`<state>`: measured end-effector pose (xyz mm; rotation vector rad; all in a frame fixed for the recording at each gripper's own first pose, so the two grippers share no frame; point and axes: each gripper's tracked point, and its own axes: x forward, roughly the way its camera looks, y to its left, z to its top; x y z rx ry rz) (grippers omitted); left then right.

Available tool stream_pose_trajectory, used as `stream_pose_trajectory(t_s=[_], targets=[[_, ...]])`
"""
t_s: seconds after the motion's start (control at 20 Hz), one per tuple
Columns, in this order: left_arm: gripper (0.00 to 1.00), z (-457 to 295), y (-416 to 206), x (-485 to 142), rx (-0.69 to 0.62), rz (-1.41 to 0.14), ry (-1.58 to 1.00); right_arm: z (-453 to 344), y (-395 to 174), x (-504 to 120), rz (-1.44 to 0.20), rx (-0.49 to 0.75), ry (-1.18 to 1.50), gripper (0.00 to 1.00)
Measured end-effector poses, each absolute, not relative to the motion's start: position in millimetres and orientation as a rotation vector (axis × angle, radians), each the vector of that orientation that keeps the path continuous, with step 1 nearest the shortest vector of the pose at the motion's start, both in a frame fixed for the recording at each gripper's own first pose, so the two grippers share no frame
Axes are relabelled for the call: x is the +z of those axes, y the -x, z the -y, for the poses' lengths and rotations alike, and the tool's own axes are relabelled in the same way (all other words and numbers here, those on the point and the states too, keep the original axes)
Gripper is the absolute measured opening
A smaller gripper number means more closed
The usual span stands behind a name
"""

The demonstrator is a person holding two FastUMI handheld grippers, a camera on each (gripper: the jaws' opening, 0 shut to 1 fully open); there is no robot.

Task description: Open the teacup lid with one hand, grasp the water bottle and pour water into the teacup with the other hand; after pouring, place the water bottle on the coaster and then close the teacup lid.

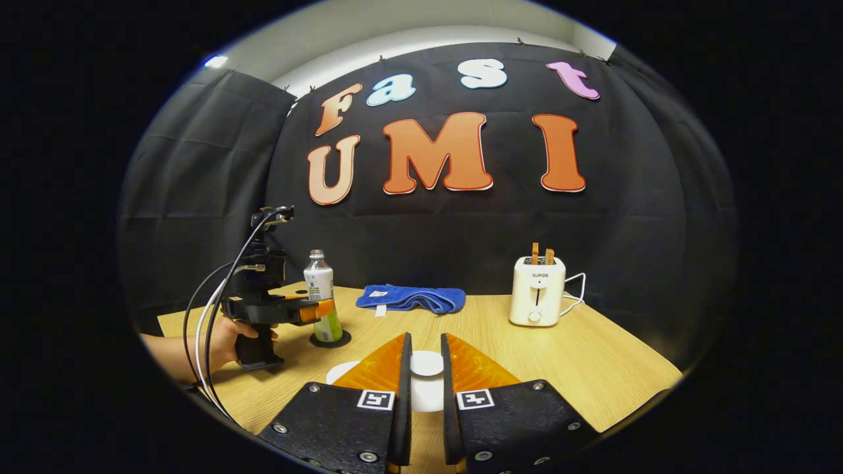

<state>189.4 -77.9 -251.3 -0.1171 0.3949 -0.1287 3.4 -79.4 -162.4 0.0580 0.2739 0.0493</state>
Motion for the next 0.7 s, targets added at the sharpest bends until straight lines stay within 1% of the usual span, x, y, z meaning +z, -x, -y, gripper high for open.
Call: stream_pose_trajectory(t_s=[0.05,0.1,0.15,0.2,0.3,0.45,0.7], targets=[[0.75,81,-186,-251,-0.147,-0.401,0.134,77,-3,-163,-0.275,0.052,-0.055,0.2],[0.84,79,-185,-253,-0.154,-0.404,0.141,77,-3,-165,-0.277,0.053,-0.053,0.2],[0.91,75,-183,-253,-0.149,-0.406,0.133,75,-3,-167,-0.28,0.056,-0.054,0.2],[1.0,72,-182,-253,-0.147,-0.406,0.124,74,-3,-167,-0.281,0.058,-0.057,0.2],[0.99,72,-174,-253,-0.158,-0.408,0.101,70,-4,-168,-0.284,0.064,-0.064,0.2],[0.99,67,-163,-247,-0.156,-0.377,0.032,63,-4,-170,-0.289,0.079,-0.069,0.2],[0.99,64,-144,-222,-0.171,-0.324,0.038,53,-7,-171,-0.294,0.097,-0.078,0.2]])
